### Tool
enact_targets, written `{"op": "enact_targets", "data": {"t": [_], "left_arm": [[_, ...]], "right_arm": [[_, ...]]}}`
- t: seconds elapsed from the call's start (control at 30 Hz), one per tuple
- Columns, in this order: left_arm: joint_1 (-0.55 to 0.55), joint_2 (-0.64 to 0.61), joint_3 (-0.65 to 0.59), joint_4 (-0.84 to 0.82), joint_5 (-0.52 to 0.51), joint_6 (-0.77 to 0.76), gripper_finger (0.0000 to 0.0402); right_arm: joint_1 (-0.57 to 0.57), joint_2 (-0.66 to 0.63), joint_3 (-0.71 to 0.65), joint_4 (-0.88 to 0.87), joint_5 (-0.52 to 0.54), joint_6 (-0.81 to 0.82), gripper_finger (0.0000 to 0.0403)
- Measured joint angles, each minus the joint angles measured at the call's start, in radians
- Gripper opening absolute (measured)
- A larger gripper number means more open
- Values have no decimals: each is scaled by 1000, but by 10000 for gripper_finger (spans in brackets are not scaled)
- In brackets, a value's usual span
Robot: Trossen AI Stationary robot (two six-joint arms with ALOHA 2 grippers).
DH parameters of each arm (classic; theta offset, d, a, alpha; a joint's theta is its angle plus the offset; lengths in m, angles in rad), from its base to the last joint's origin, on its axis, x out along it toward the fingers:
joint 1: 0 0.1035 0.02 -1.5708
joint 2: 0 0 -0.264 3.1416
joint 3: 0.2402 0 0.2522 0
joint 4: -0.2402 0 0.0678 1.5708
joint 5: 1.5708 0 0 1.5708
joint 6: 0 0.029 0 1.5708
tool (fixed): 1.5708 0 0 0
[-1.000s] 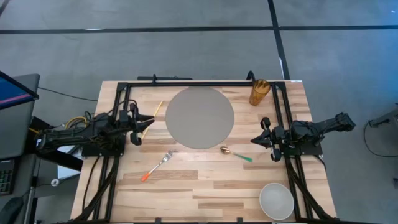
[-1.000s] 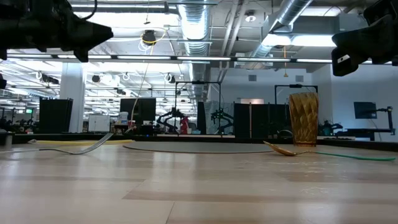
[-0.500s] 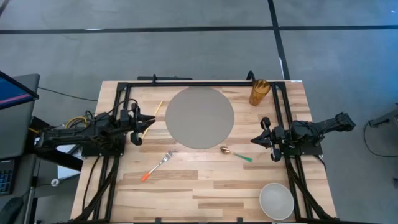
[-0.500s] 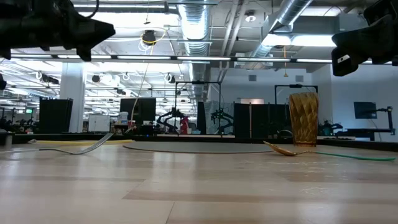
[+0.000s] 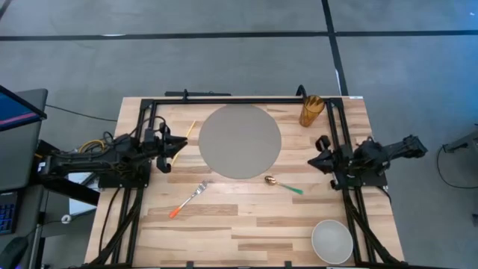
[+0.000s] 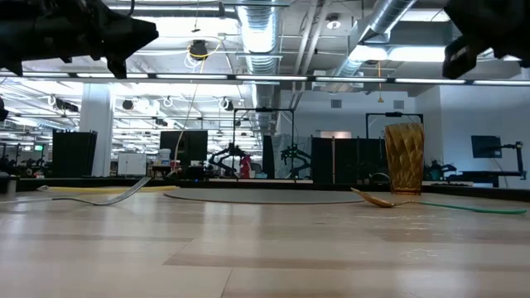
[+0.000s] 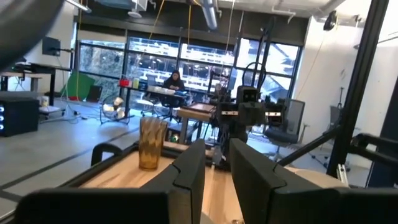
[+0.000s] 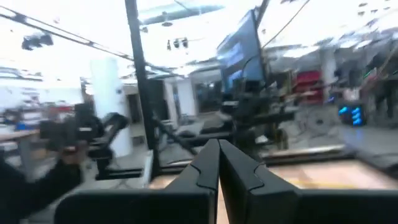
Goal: Pick & Place Utensil
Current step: Put the white bowl on the center of the gray placemat
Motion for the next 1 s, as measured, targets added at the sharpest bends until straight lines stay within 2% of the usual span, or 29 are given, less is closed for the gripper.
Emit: {"op": "enact_targets", "data": {"t": [0.2,0.37,0.5,0.63,0.73,0.87,1.0], "left_arm": [[0,17,30,5,0,-35,76],[0,73,60,4,14,48,73],[0,156,134,4,8,95,63],[0,253,224,0,7,124,55],[0,317,268,-1,7,162,53],[0,368,281,-5,7,221,56],[0,380,281,-4,7,246,57]], "right_arm": [[-21,-1,58,124,154,-221,2],[-30,8,84,123,121,-278,2],[-26,54,157,1,120,-258,18],[-25,168,253,-87,116,-239,59],[-25,269,349,-218,58,-220,90],[2,426,473,-472,33,-40,118],[54,578,561,-686,35,127,128]]}}
